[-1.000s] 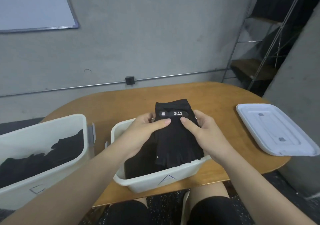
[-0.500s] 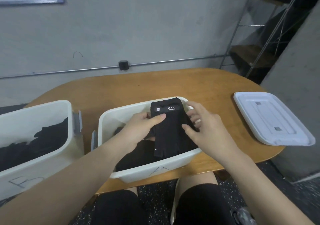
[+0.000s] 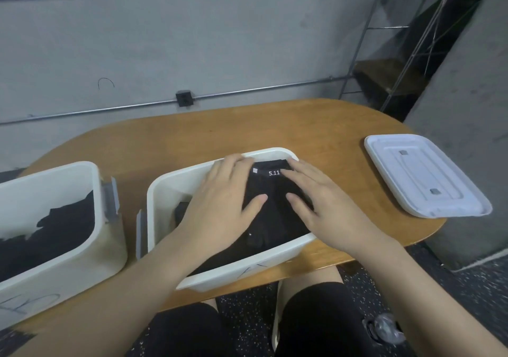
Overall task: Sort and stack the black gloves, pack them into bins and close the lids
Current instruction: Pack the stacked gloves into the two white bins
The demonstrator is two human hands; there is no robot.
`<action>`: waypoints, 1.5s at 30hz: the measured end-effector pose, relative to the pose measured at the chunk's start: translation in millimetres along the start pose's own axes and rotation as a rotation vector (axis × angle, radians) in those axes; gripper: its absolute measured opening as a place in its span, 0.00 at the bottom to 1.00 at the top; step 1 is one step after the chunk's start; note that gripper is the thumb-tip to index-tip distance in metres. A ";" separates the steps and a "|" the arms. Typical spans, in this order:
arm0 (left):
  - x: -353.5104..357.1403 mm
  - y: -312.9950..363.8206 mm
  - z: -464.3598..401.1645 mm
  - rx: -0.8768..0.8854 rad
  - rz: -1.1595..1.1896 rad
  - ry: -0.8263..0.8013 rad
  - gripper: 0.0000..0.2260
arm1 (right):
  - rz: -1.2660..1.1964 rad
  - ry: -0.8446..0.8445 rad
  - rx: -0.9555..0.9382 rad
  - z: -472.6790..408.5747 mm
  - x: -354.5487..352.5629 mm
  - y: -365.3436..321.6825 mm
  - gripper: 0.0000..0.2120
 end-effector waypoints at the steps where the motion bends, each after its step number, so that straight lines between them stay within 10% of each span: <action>1: -0.6 1.7 -1.7 0.099 -0.076 -0.063 0.29 | 0.025 -0.046 0.010 -1.4 1.3 0.5 0.24; 6: 23.2 -8.7 -5.8 0.083 -0.226 -0.567 0.37 | 0.124 -0.196 0.067 -3.3 2.8 4.1 0.24; 12: 30.1 -11.5 -3.4 0.049 -0.194 -0.640 0.37 | 0.171 -0.191 0.060 -4.9 5.8 5.6 0.23; 26: -23.1 -33.9 135.9 -0.408 0.250 -0.179 0.43 | -0.434 0.076 0.235 36.1 15.4 8.2 0.27; 45: 13.2 -47.8 10.8 -0.290 0.466 -0.087 0.54 | -0.388 0.025 0.296 -10.2 -33.1 84.7 0.31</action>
Point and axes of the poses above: each hand's wrist, its own z-axis away from the middle knuckle, its own x-axis out of the palm, y = z × x, the point moved 2 cm from there along -z, towards the middle knuckle, and after that the axes turned 8 degrees about -y, right-handed, at the moved point
